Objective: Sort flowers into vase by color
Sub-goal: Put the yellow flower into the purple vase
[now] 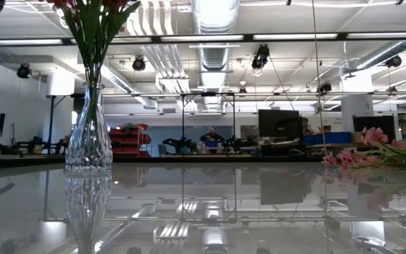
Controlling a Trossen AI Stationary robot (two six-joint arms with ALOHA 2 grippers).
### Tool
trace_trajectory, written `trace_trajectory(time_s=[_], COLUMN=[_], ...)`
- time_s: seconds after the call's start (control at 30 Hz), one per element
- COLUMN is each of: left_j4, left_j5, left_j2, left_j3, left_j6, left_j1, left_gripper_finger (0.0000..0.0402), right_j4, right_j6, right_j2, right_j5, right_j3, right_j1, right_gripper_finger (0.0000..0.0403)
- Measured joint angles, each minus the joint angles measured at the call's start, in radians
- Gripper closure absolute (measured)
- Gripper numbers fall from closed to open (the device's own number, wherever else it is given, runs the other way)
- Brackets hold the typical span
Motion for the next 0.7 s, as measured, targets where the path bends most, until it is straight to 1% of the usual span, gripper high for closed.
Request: trace_trajectory(time_s=[0.2,0.33,0.47,0.57,0.7], left_j4=[0.139,0.155,0.154,0.154,0.143], left_j5=[-0.028,-0.069,-0.076,-0.079,-0.094], left_j2=[-0.057,-0.092,-0.122,-0.129,-0.117], left_j3=[-0.132,-0.200,-0.256,-0.266,-0.226], left_j6=[-0.053,-0.124,-0.189,-0.205,-0.138], left_j1=[0.000,0.000,0.000,0.000,0.000], left_gripper_finger=[0.0401,0.0401,0.0401,0.0401,0.0401], right_j4=[0.003,0.003,0.002,0.002,0.001], right_j6=[0.008,0.000,-0.004,-0.004,-0.004], right_j2=[0.000,0.000,0.000,0.000,0.000], right_j5=[0.000,0.000,0.000,0.000,0.000], right_j3=[0.000,0.000,0.000,0.000,0.000], right_j1=[0.000,0.000,0.000,0.000,-0.001], right_gripper_finger=[0.0142,0.0141,0.0141,0.0144,0.0144])
